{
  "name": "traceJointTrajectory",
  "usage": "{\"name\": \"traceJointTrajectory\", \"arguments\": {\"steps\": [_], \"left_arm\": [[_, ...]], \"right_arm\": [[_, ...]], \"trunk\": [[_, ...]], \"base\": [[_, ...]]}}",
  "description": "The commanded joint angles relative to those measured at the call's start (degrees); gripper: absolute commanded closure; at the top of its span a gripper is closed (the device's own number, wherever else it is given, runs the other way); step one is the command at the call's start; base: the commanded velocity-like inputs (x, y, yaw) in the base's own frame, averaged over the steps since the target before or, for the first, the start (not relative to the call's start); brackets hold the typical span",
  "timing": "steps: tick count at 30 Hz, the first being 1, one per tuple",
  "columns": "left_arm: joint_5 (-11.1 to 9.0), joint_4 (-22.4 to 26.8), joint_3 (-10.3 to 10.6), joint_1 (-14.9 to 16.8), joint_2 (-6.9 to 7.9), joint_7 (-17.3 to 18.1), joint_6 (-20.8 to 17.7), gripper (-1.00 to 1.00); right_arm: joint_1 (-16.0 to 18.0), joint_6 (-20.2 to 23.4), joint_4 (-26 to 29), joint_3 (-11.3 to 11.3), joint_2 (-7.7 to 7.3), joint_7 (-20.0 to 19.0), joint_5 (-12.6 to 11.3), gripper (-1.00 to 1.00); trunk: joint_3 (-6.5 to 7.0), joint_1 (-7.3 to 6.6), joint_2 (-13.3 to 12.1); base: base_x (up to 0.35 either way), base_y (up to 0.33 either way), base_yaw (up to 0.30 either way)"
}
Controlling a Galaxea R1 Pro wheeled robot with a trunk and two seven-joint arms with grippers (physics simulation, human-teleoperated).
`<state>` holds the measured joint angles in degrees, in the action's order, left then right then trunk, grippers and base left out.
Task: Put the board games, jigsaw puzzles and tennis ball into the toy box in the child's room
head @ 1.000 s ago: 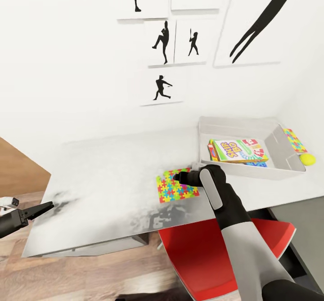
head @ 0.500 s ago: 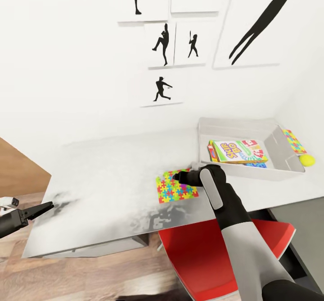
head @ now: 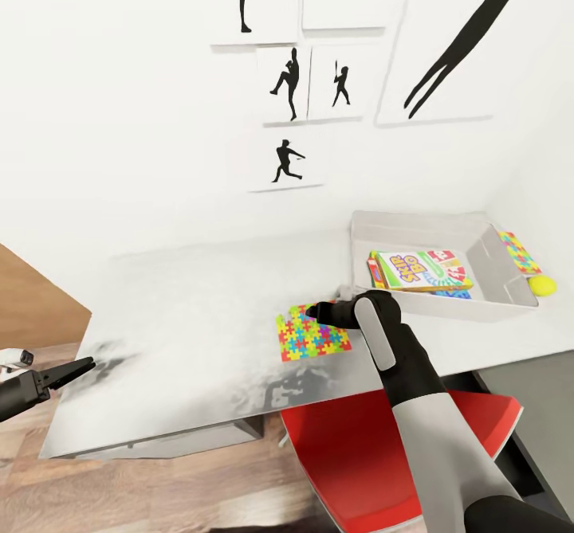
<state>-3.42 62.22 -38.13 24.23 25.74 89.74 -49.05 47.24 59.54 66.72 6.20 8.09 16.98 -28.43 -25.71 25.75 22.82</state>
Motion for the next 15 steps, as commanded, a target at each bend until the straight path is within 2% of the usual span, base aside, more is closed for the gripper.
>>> {"name": "traceJointTrajectory", "arguments": {"steps": [1,12,15], "left_arm": [[0.1,0.0,0.0,0.0,0.01,0.3,-0.6,-1.00],[0.1,0.0,0.0,0.0,0.03,0.3,-0.6,-1.00],[0.1,0.0,0.0,0.0,0.07,0.3,-0.6,-1.00]], "right_arm": [[0.0,0.1,0.0,0.0,-0.05,0.6,-0.6,-1.00],[0.0,0.1,0.0,0.0,-0.41,0.7,-0.4,-1.00],[0.0,0.1,0.0,0.0,-0.48,0.7,0.5,-1.00]], "trunk": [[-0.08,0.03,0.1],[0.16,0.03,0.1],[0.18,0.03,0.1]], "base": [[0.000,0.000,0.000],[0.000,0.000,0.000],[0.000,0.000,0.000]]}}
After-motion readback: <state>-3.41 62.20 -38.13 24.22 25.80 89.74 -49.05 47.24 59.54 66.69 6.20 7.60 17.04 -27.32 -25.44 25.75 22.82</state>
